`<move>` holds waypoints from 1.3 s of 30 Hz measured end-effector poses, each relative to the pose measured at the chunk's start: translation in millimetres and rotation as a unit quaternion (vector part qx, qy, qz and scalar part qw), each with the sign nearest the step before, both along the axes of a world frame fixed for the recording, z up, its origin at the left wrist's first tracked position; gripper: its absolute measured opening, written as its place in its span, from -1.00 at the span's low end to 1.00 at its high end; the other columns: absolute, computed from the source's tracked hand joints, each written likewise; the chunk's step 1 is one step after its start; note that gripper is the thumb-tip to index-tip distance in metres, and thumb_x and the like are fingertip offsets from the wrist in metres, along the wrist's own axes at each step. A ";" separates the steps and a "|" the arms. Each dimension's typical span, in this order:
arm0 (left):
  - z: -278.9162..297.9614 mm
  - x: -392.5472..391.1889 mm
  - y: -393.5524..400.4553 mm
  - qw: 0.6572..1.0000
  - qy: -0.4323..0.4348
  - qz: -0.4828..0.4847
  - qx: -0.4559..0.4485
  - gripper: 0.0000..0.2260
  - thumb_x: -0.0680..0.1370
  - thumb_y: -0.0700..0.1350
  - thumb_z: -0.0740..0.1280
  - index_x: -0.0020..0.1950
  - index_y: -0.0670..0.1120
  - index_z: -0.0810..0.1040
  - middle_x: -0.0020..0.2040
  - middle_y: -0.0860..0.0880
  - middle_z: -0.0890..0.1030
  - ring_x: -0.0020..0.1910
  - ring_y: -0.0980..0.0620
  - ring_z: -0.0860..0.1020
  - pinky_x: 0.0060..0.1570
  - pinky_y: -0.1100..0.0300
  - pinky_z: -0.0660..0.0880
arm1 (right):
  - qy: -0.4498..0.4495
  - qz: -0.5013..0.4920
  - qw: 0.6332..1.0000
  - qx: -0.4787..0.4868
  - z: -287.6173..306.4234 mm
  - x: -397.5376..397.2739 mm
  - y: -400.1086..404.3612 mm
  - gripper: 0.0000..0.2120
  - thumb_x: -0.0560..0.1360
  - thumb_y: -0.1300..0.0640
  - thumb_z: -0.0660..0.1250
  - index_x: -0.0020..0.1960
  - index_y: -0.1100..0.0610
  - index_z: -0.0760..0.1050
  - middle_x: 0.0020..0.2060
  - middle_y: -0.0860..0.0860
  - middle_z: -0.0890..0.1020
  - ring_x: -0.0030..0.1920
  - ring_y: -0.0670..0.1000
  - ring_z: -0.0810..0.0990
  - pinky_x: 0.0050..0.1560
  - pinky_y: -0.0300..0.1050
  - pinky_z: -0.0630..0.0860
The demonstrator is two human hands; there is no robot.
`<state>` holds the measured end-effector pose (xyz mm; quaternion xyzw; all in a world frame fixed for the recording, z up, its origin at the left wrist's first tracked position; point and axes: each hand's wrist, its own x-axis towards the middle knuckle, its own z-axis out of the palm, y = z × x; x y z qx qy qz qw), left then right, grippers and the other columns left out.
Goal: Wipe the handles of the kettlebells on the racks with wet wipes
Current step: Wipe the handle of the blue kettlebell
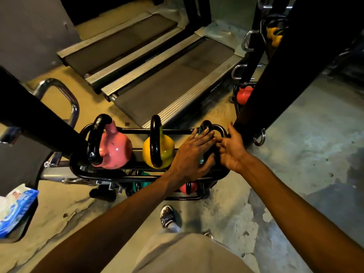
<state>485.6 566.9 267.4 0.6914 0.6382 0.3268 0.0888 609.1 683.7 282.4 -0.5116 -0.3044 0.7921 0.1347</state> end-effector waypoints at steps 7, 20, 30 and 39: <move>4.9 3.4 -2.1 0.998 -0.037 0.004 -0.048 -0.48 0.60 -0.02 0.18 0.55 -0.14 0.46 0.60 -0.09 0.37 0.65 0.03 0.21 0.65 -0.06 0.11 | 0.004 0.060 0.996 0.059 4.8 29.2 -9.4 -0.23 0.63 -0.44 -0.05 0.17 0.20 0.58 -0.27 0.03 0.68 -0.34 -0.06 0.68 -0.33 -0.20 0.59; 21.1 3.5 -1.2 0.992 0.080 -0.013 -0.101 -0.39 0.49 -0.17 0.11 0.57 -0.16 0.42 0.61 -0.13 0.34 0.65 -0.03 0.21 0.65 -0.01 0.11 | 0.049 0.038 0.993 0.104 15.0 39.9 -32.0 -0.21 0.64 -0.42 -0.01 0.29 0.24 0.58 0.24 0.23 0.65 0.14 0.09 0.64 0.33 0.01 0.50; 31.0 -4.0 9.9 0.986 0.124 -0.059 -0.097 -0.46 0.51 -0.27 0.28 0.52 -0.20 0.48 0.57 -0.18 0.40 0.63 -0.10 0.25 0.63 -0.09 0.18 | -0.007 0.080 0.983 0.162 30.6 43.3 -48.4 -0.09 0.65 -0.41 -0.16 0.40 0.36 0.49 0.31 0.25 0.62 0.31 0.20 0.60 0.33 0.02 0.51; 44.8 -43.0 33.7 0.961 0.144 -0.203 -0.118 -0.47 0.50 -0.12 0.14 0.43 -0.15 0.58 0.49 -0.13 0.52 0.54 -0.09 0.41 0.52 -0.10 0.38 | -0.029 -0.028 0.965 0.261 15.5 32.4 -108.5 0.01 0.44 -0.55 -0.19 0.53 0.09 0.46 0.46 0.02 0.54 0.48 -0.05 0.46 0.57 -0.05 0.24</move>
